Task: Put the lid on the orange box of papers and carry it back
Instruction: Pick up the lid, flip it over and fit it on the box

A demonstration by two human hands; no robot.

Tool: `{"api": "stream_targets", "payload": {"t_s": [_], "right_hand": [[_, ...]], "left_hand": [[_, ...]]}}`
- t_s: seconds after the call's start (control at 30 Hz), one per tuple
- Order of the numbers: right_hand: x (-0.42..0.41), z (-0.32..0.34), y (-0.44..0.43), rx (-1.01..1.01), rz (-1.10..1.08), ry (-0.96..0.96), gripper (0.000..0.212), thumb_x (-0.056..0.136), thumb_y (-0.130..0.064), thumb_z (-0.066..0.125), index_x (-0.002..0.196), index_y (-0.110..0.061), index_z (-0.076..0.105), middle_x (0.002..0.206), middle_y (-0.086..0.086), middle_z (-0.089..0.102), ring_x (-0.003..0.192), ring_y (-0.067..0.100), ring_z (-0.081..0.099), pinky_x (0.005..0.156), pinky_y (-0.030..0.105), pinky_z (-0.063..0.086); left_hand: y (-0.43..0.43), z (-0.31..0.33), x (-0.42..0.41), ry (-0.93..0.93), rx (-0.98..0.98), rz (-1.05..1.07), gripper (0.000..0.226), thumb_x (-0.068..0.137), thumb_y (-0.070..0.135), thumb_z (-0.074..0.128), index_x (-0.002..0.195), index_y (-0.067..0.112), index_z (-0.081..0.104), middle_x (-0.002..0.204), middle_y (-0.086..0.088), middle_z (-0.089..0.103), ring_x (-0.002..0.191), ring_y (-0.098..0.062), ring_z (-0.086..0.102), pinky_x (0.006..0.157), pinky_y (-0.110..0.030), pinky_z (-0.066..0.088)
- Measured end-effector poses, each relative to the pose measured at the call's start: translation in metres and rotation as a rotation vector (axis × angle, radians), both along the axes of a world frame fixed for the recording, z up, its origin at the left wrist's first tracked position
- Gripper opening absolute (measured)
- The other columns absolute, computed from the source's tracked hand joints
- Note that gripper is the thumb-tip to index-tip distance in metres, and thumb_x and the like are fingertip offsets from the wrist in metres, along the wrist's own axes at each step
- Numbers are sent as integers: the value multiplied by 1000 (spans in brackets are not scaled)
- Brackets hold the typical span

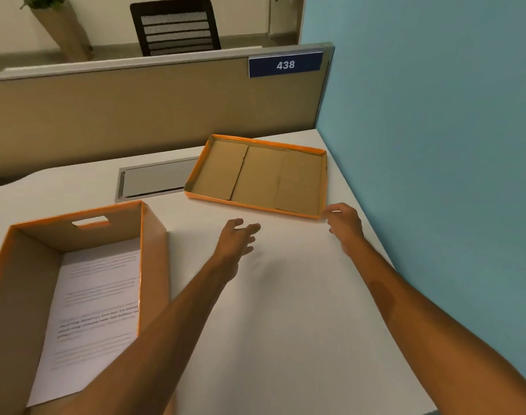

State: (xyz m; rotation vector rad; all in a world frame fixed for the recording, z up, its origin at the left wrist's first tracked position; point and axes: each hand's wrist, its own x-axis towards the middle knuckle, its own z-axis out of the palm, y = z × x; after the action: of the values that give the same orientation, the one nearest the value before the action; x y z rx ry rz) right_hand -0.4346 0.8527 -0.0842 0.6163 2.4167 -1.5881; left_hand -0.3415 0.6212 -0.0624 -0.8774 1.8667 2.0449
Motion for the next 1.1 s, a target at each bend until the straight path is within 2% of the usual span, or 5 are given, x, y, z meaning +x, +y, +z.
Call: {"api": "stream_targets", "payload": {"t_s": [0.23,0.43,0.63,0.77,1.1], "right_hand": [[-56,-24,-1,-36,-77,-38,29,84,-20,64,112,-13,66,97,12,71,85,29,69,82,46,60],[-86,-33,-9,32,-98,-52,25,80,-16,66,105,-16,67,106,11,68,94,31,67,78,52,60],[-95,-36,-5,-131,-58,-167,13,80,5,61,80,-6,68,93,22,73,83,35,73,71,51,62],[-92,-24,1,-277,55,-201,9,80,4,64,84,-3,69,81,19,72,61,25,71,55,34,61],[-66,12,-4,-268,176,-176,12,82,-5,70,92,-1,70,82,17,74,59,20,72,55,31,60]], "left_hand": [[21,-40,-61,-91,96,33,65,87,28,70,141,9,39,106,-10,59,105,-28,61,102,-45,49],[39,-55,-98,-80,306,133,18,92,15,63,103,2,57,92,-14,55,89,-27,56,84,-33,49],[38,-69,-104,-57,443,240,16,96,6,56,110,-2,58,95,-17,64,93,-28,66,90,-39,54],[31,-66,-104,-9,505,238,23,96,6,56,118,1,56,109,-19,67,102,-31,67,95,-43,55],[9,-36,-92,103,611,349,52,89,0,64,138,8,47,117,-17,67,106,-31,68,86,-45,60]]}}
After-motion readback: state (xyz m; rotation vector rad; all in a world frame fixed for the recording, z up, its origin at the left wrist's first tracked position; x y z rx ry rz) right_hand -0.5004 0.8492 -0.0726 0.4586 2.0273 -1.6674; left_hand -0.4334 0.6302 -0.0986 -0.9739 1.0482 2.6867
